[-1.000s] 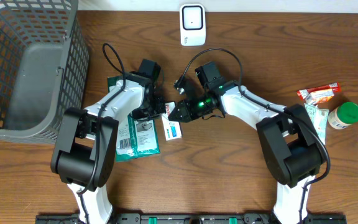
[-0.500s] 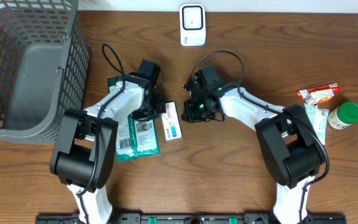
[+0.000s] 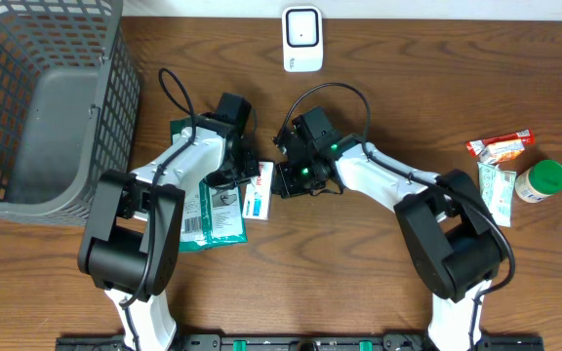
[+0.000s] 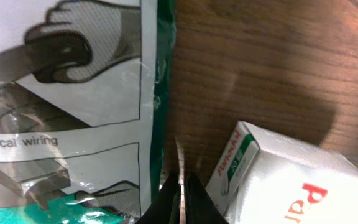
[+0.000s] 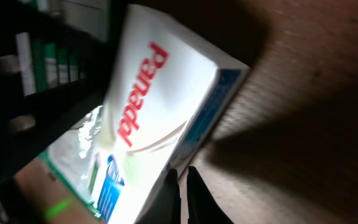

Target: Scan the item barcode

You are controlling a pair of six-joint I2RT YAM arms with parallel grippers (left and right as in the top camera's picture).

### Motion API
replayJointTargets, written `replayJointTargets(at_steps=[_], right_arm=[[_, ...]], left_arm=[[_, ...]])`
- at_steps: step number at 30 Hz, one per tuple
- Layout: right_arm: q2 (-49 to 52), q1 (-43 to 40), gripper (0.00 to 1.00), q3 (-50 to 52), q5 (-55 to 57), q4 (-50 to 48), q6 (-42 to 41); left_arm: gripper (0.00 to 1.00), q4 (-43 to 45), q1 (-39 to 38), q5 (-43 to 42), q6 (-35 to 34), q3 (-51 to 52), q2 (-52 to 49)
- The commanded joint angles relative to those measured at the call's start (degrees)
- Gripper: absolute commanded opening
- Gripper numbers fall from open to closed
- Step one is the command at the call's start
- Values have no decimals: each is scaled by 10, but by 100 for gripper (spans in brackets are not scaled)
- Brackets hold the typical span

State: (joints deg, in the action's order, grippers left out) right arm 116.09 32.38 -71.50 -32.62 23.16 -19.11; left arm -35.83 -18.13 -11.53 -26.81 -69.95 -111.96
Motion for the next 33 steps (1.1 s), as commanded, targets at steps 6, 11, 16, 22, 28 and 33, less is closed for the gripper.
replayJointTargets(at_steps=[6,11,16,22,28,33], right_arm=[[-30,10,4,0,-75,-34,-6],[-30,16,5,0,-73,-49,-13],[-30,28,6,0,-48,-59,-21],[-30,41,9,0,-7,-59,-28],[-30,42,10,0,-2,-70,-32],[-30,42,12,0,2,-79,-37]], left_arm=[[7,2,-3,6,-1,16,-11],[7,2,-3,6,-1,16,-11],[7,6,-3,6,-1,16,-11],[8,21,5,7,-1,14,-11],[8,21,41,7,0,-9,-3],[10,23,70,7,6,-13,19]])
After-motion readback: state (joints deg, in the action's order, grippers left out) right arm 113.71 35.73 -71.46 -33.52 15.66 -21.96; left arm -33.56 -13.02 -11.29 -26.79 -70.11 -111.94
